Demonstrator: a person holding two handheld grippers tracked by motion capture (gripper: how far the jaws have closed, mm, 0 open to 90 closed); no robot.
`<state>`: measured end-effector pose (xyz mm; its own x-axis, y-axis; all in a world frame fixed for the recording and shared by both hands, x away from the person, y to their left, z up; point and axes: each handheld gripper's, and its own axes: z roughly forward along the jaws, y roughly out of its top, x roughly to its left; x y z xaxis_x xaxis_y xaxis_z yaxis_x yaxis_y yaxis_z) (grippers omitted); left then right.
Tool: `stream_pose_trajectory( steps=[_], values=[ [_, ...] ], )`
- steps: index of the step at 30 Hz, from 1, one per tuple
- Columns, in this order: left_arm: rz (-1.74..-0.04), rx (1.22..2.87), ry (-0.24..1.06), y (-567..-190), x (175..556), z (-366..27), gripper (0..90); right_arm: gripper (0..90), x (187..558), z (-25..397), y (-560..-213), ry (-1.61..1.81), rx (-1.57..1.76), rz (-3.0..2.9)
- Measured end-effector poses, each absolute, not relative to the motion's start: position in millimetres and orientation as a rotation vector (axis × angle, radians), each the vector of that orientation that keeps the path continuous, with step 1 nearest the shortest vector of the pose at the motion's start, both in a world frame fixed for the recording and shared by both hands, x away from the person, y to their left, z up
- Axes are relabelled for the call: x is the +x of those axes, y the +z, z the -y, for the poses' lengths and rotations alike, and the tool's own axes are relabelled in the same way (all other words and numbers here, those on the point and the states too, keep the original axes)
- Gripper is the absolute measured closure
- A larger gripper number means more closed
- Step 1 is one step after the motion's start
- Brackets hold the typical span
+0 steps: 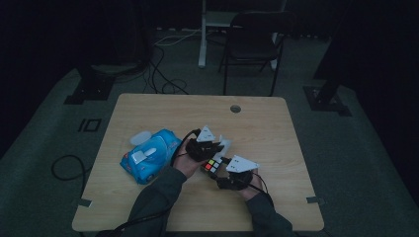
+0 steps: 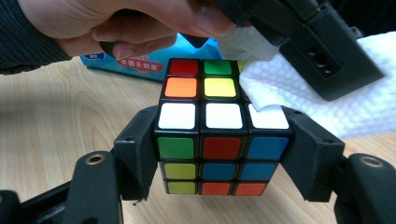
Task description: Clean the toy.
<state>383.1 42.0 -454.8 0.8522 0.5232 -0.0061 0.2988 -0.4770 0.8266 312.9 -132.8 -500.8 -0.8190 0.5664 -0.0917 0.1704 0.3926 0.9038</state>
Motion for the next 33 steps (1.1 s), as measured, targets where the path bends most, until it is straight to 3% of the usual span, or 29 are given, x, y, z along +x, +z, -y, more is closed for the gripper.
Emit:
stream_pose_trajectory(
  steps=[33],
  values=[
    [-0.599,2.104,0.193,-462,395,-58,84.3,34.9,311,132,-500,1.392,0.603,-2.277]
  ],
)
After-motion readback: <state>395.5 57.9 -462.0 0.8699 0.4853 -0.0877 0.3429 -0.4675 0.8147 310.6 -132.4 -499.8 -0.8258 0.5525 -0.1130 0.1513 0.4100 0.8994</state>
